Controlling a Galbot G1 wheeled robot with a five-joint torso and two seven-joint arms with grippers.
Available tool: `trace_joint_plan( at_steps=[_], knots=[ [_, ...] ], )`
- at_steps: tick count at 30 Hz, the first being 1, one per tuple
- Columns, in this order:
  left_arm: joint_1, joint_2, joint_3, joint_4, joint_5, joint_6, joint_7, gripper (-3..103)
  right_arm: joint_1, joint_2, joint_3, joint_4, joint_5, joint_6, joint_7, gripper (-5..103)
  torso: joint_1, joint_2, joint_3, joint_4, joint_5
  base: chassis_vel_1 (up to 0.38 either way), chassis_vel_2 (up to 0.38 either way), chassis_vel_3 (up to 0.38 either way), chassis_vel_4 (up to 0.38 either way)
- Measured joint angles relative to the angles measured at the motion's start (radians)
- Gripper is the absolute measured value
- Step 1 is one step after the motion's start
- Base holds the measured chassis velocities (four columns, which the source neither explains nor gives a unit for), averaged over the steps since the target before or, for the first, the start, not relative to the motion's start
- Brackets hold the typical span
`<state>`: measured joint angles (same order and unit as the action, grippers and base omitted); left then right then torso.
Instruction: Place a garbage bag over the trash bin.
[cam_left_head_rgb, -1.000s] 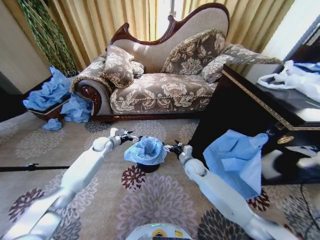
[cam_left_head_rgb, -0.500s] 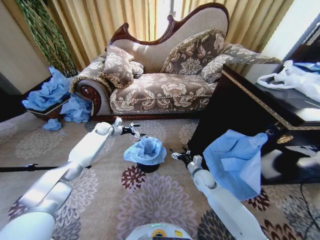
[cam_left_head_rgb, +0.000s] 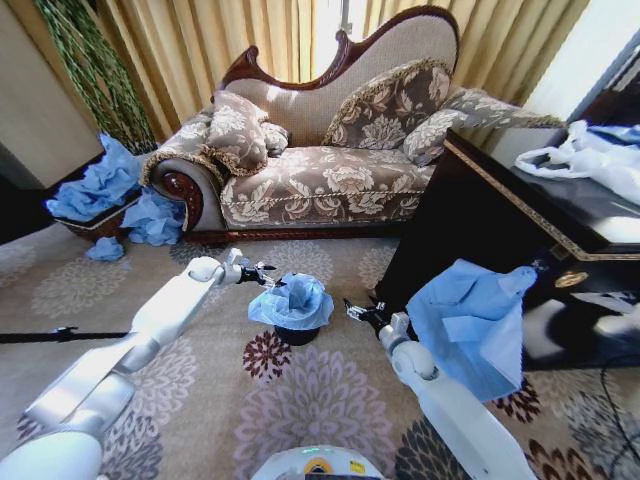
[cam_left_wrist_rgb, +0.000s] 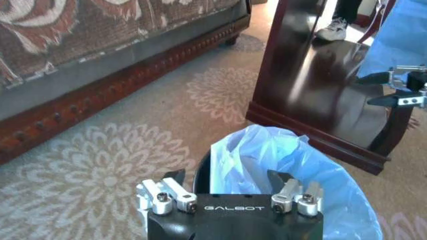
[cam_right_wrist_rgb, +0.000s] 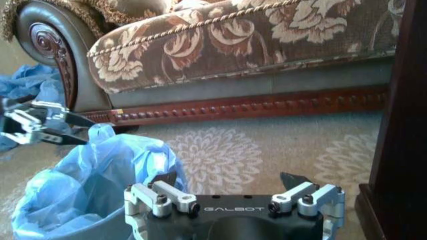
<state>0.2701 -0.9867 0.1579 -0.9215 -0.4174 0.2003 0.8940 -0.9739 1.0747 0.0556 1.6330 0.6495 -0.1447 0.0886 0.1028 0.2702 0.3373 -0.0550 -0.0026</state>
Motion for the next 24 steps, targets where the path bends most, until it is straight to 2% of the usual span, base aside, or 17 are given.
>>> trace_joint_plan(
  at_steps=[2,4,5,8,9,12,14,17,18,20,24],
  knots=[
    [-0.001,-0.011,-0.001,0.008,0.002,-0.003,-0.003,81,-0.002,0.0,0.0,0.001,0.0,0.0,0.001,100,0.0,0.0,0.0,-0.0001,-0.0001,0.0,0.0,0.0,0.0],
    [-0.001,-0.023,-0.002,0.015,0.003,-0.005,-0.013,70,-0.008,-0.003,-0.001,0.003,-0.001,0.0,0.002,100,0.0,0.0,0.0,-0.0002,0.0001,0.0,0.0,0.0,0.0],
    [-0.001,-0.023,-0.002,0.015,0.003,-0.005,-0.013,70,-0.008,-0.003,-0.001,0.003,-0.001,0.0,0.002,100,0.0,0.0,0.0,-0.0002,0.0001,0.0,0.0,0.0,0.0],
    [-0.003,-0.029,-0.005,0.021,0.003,-0.006,-0.025,54,-0.017,-0.007,-0.001,0.006,-0.002,-0.001,0.003,100,0.0,0.0,0.0,0.0,0.0,0.0,0.0,0.0,0.0],
    [-0.003,-0.029,-0.005,0.021,0.003,-0.006,-0.025,54,-0.017,-0.007,-0.001,0.006,-0.002,-0.001,0.003,100,0.0,0.0,0.0,0.0,0.0,0.0,0.0,0.0,0.0],
    [-0.003,-0.03,-0.009,0.028,0.003,-0.006,-0.028,38,-0.024,-0.01,-0.001,0.007,-0.002,-0.002,0.004,100,0.0,0.0,0.0,0.0001,0.0001,0.0,0.0,0.0,0.0],
    [-0.003,-0.031,-0.01,0.029,0.004,-0.006,-0.028,38,-0.024,-0.01,-0.001,0.007,-0.002,-0.002,0.004,100,0.0,0.0,0.0,0.0002,0.0,0.0,0.0,0.0,0.0],
    [-0.003,-0.044,-0.012,0.036,0.005,-0.006,-0.029,22,-0.019,-0.012,-0.003,0.007,0.001,-0.004,0.008,100,0.0,0.0,0.0,0.0001,0.0001,0.0,0.0,0.0,0.0],
    [-0.003,-0.044,-0.012,0.036,0.005,-0.006,-0.029,22,-0.019,-0.012,-0.003,0.007,0.001,-0.004,0.008,100,0.0,0.0,0.0,0.0001,0.0001,0.0,0.0,0.0,0.0],
    [-0.004,-0.059,-0.015,0.044,0.011,-0.007,-0.029,12,-0.016,-0.012,-0.006,0.008,0.003,-0.004,0.011,100,0.0,0.0,0.0,0.0001,0.0001,0.0,0.0,0.0,0.0],
    [-0.003,-0.073,-0.023,0.048,0.019,-0.007,-0.03,10,-0.016,-0.012,-0.007,0.008,0.003,-0.005,0.012,100,0.0,0.0,0.0,-0.0001,0.0,0.0,0.0,0.0,0.0]
  ],
)
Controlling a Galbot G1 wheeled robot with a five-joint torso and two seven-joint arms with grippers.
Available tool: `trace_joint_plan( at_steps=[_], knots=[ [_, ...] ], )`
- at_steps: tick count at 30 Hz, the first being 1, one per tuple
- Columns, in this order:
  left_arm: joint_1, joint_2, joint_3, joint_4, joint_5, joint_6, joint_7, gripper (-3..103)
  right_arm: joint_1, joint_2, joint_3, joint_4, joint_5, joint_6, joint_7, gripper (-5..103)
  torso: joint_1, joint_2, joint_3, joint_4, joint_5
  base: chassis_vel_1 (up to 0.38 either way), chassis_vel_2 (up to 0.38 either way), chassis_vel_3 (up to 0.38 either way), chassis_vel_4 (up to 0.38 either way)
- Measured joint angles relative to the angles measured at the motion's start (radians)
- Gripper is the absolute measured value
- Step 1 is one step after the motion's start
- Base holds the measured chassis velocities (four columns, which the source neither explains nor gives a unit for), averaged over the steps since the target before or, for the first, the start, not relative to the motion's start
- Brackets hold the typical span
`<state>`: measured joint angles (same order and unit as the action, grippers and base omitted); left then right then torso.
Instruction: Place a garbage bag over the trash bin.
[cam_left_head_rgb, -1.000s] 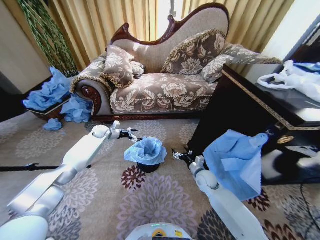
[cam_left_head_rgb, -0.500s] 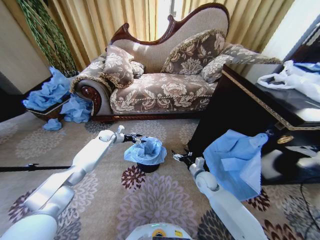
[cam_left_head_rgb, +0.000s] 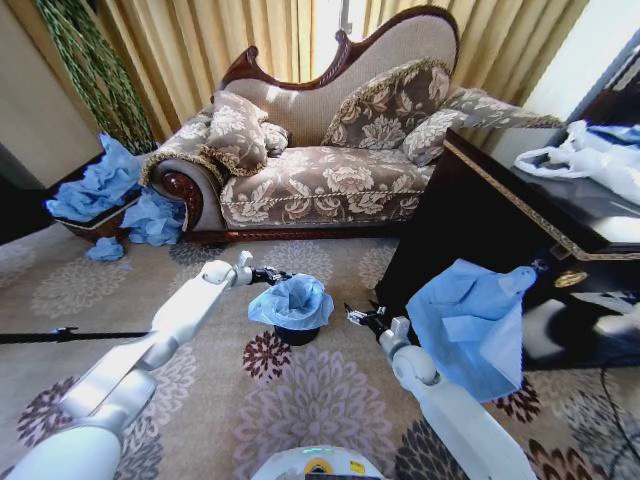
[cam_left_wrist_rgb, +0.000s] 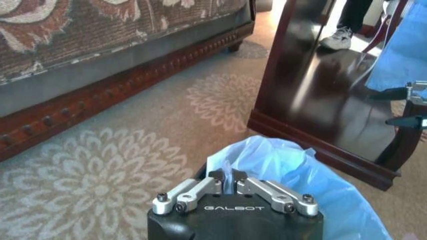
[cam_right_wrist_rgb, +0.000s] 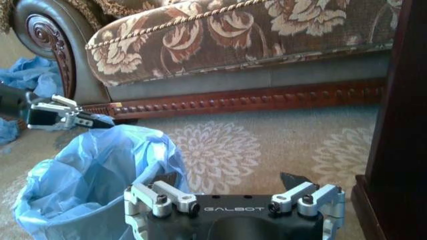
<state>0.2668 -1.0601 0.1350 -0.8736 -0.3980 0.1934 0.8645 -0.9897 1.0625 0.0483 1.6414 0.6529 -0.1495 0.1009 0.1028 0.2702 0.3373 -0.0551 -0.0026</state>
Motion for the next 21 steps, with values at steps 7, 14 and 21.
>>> trace_joint_plan(
  at_steps=[7,14,21],
  knots=[
    [0.012,0.008,-0.009,-0.013,0.001,0.002,-0.001,10,-0.002,-0.014,0.001,0.0,0.002,0.0,0.001,100,0.0,0.0,0.0,0.0003,0.0001,0.0,0.0,0.0,0.0],
    [0.009,0.003,-0.013,-0.01,-0.024,-0.001,-0.033,3,0.003,-0.019,0.002,-0.001,0.003,0.0,0.001,100,0.0,0.0,0.0,0.0002,0.0,0.0,0.0,0.0,0.0],
    [-0.001,-0.017,-0.014,-0.001,-0.039,-0.009,-0.048,0,0.002,-0.023,0.0,0.005,0.006,-0.001,0.006,100,0.0,0.0,0.0,0.0,0.0,0.0,0.0,0.0,0.0]
  ],
)
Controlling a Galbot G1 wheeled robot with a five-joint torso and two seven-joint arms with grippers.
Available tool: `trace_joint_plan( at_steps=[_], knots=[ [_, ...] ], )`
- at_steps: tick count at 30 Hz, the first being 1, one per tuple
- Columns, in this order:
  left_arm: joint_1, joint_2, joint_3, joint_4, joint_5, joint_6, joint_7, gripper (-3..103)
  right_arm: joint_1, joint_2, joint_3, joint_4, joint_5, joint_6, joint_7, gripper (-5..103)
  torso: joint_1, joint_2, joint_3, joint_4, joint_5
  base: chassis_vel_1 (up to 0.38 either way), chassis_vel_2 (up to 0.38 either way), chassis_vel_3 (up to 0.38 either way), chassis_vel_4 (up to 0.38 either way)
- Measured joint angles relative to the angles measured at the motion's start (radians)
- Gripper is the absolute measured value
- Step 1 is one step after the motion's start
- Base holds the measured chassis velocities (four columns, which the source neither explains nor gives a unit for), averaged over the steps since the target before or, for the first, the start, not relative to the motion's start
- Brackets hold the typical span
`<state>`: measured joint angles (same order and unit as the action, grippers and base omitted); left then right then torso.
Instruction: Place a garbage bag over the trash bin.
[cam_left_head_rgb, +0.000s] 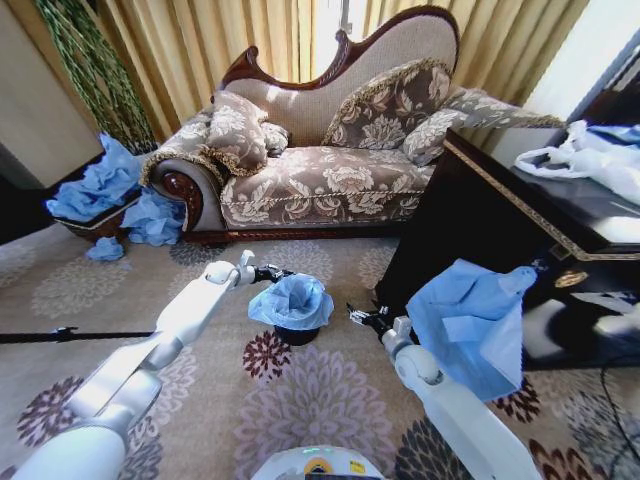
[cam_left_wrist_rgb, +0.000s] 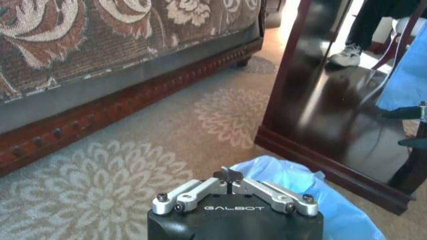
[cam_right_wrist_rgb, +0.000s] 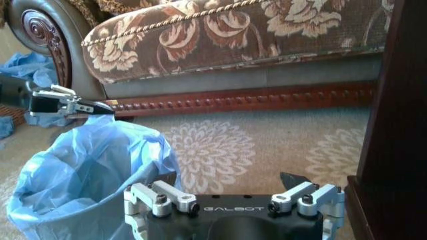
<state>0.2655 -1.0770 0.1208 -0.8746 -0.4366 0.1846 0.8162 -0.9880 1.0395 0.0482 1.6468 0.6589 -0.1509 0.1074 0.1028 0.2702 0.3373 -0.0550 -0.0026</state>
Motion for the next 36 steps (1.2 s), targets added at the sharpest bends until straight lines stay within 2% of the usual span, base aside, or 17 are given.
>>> trace_joint_plan(
  at_steps=[12,22,26,31,34,36],
  knots=[
    [-0.044,-0.031,-0.008,0.031,-0.011,-0.002,-0.022,0,-0.018,-0.008,0.006,0.022,0.002,-0.002,0.013,100,0.0,0.0,0.0,0.0,0.0,0.0,0.0,0.0,0.0],
    [-0.076,-0.058,-0.055,0.126,-0.015,-0.017,-0.06,0,-0.034,-0.017,0.016,0.044,0.003,-0.005,0.019,100,0.0,0.0,0.0,0.0002,-0.0001,0.0,0.0,0.0,0.0],
    [-0.04,-0.058,-0.081,0.148,-0.034,-0.009,-0.09,0,-0.036,-0.02,0.003,0.048,0.003,-0.005,0.018,100,0.0,0.0,0.0,-0.0002,-0.0003,0.0,0.0,0.0,0.0],
    [0.016,-0.063,-0.117,0.176,-0.055,0.005,-0.13,0,-0.029,-0.025,-0.022,0.055,0.007,-0.005,0.018,100,0.0,0.0,0.0,0.0008,-0.0001,0.0,0.0,0.0,0.0],
    [0.044,-0.067,-0.133,0.188,-0.069,0.008,-0.156,0,-0.033,-0.032,-0.027,0.062,0.009,-0.006,0.019,100,0.0,0.0,0.0,-0.0003,-0.0005,0.0,0.0,0.0,0.0],
    [0.073,-0.073,-0.162,0.199,-0.073,0.008,-0.178,0,-0.049,-0.046,-0.023,0.075,0.009,-0.006,0.019,100,0.0,0.0,0.0,0.0004,0.0,0.0,0.0,0.0,0.0]
  ],
)
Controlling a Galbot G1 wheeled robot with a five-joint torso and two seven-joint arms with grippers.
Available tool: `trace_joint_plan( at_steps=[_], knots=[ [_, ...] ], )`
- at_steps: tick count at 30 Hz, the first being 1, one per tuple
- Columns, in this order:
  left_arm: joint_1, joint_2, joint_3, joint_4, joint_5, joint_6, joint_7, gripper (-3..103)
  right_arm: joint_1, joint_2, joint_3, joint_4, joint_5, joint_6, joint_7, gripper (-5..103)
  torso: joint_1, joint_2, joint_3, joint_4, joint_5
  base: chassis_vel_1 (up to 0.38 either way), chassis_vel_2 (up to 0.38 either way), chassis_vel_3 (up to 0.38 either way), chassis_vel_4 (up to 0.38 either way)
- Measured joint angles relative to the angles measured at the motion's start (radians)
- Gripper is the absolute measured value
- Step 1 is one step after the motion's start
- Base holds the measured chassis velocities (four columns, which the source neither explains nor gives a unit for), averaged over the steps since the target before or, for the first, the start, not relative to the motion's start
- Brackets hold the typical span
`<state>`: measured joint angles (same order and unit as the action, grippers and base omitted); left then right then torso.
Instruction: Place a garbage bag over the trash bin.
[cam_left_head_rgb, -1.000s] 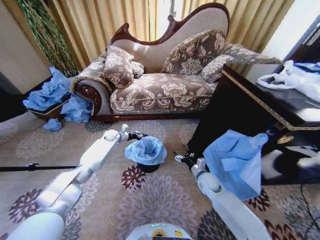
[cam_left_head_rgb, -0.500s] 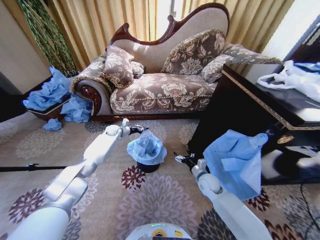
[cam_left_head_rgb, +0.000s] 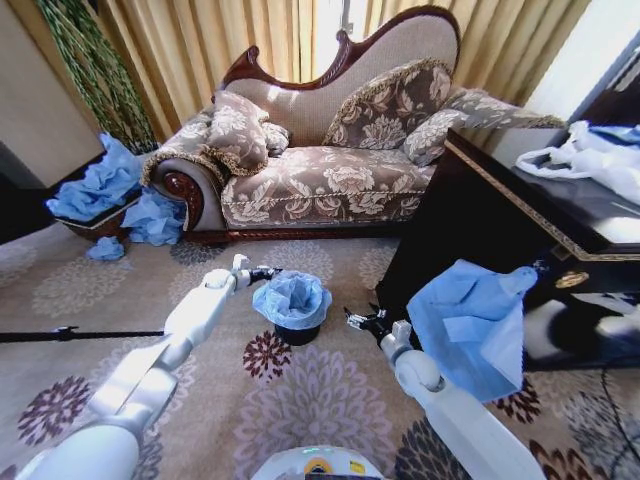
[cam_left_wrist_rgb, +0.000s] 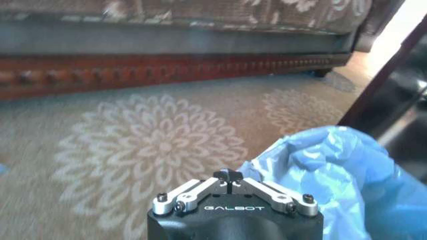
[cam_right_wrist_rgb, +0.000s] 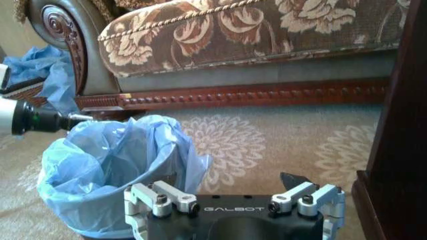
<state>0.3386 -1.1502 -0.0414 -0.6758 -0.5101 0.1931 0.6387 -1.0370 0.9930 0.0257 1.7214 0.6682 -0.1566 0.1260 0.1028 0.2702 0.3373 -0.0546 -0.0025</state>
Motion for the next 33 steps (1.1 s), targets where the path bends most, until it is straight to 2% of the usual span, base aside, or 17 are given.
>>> trace_joint_plan(
  at_steps=[9,17,25,30,33],
  knots=[
    [0.005,-0.021,-0.015,0.017,-0.044,0.004,-0.039,0,-0.035,-0.014,0.019,0.024,-0.002,0.0,-0.001,100,0.0,0.0,0.0,-0.0006,-0.0001,0.0,0.0,0.0,0.0],
    [-0.001,-0.055,-0.032,0.1,-0.048,-0.01,-0.056,0,-0.064,-0.008,0.022,0.045,-0.009,0.0,0.001,99,0.0,0.0,0.0,-0.0002,-0.0001,0.0,0.0,0.0,0.0],
    [-0.001,-0.07,-0.042,0.132,-0.049,-0.01,-0.079,0,-0.091,-0.01,0.031,0.064,-0.015,0.001,0.001,99,0.0,0.0,0.0,-0.0003,-0.0002,0.0,0.0,0.0,0.0],
    [0.004,-0.071,-0.045,0.133,-0.048,0.0,-0.093,0,-0.099,-0.01,0.034,0.078,-0.015,0.002,0.003,99,0.0,0.0,0.0,-0.0003,-0.0001,0.0,0.0,0.0,0.0],
    [0.02,-0.068,-0.05,0.116,-0.032,0.027,-0.118,0,-0.102,-0.011,0.037,0.087,-0.013,0.003,0.006,99,0.0,0.0,0.0,-0.0004,-0.0001,0.0,0.0,0.0,0.0]
  ],
)
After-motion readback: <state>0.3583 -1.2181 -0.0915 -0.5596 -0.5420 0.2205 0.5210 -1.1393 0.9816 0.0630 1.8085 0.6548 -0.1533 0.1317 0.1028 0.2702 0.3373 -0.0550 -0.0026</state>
